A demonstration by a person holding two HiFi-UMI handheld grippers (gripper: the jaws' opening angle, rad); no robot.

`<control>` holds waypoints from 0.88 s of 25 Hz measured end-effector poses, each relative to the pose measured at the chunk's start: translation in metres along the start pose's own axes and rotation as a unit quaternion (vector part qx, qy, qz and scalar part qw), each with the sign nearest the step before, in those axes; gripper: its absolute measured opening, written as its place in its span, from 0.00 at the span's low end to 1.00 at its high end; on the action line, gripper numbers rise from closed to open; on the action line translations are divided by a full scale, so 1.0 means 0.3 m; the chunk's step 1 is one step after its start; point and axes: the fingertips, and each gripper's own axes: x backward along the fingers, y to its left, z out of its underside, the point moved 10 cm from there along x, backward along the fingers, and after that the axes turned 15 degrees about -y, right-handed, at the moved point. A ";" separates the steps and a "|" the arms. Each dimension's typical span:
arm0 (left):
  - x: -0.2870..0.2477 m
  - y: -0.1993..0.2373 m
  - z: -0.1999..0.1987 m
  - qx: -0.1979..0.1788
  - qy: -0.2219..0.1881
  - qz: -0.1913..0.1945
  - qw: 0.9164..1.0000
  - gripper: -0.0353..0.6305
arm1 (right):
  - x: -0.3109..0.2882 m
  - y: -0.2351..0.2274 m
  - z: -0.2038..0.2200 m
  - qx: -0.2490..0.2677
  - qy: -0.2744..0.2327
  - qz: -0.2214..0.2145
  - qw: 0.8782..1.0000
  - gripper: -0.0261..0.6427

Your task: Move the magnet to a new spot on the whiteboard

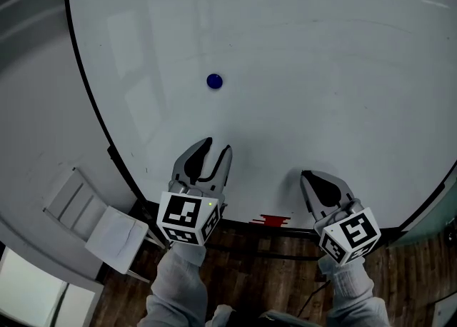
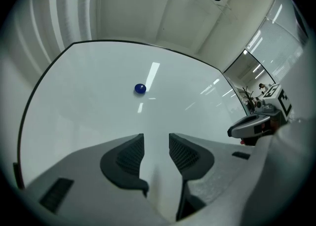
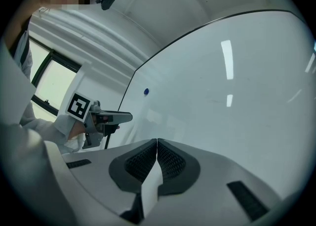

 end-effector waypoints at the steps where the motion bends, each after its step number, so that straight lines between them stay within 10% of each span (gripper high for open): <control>1: 0.008 -0.011 0.008 0.006 0.002 0.004 1.000 0.28 | 0.012 0.002 0.007 -0.004 0.001 0.003 1.000 0.08; 22: 0.161 -0.225 0.278 0.120 0.104 0.087 0.983 0.21 | 0.284 0.061 0.196 -0.053 0.071 0.106 0.990 0.08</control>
